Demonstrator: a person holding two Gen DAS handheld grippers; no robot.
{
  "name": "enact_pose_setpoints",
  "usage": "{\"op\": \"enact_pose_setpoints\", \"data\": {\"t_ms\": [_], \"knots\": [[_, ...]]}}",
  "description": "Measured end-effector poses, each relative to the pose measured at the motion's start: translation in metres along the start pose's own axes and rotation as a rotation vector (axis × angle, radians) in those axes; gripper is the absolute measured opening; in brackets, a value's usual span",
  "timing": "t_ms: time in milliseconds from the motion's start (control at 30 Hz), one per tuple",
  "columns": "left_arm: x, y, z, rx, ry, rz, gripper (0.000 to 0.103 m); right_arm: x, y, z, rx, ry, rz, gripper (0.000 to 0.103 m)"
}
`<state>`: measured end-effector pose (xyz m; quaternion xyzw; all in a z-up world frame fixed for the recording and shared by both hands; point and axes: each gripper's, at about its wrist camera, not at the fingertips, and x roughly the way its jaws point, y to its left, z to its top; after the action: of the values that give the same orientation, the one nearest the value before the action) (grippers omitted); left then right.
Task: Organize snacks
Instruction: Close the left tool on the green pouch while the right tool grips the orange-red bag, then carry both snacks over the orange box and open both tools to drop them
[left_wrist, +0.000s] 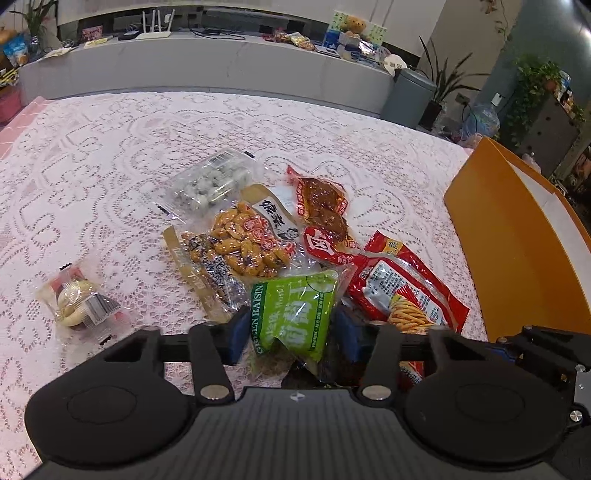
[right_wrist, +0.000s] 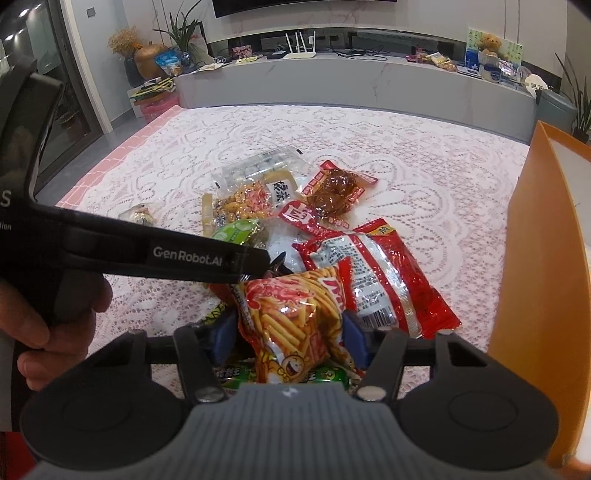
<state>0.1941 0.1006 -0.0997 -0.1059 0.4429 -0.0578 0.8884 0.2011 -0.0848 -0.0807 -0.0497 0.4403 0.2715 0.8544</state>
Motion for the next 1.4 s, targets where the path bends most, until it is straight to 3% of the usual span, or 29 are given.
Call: {"op": "enact_pose_setpoints", "data": {"t_ms": [467, 900, 1167, 1400], "knots": [[-0.036, -0.009, -0.004, -0.012, -0.076, 0.03, 0.048, -0.03, -0.002, 0.001, 0.025, -0.059, 0.006, 0.052], [-0.101, -0.056, 0.006, 0.062, -0.179, 0.05, 0.048, -0.116, -0.009, 0.012, 0.047, -0.184, -0.053, 0.052], [-0.126, -0.121, 0.022, 0.191, -0.217, -0.062, 0.048, -0.172, -0.043, 0.013, 0.077, -0.257, -0.151, 0.052], [-0.108, -0.192, 0.024, 0.372, -0.185, -0.132, 0.048, -0.206, -0.102, 0.007, 0.154, -0.201, -0.187, 0.052]]}}
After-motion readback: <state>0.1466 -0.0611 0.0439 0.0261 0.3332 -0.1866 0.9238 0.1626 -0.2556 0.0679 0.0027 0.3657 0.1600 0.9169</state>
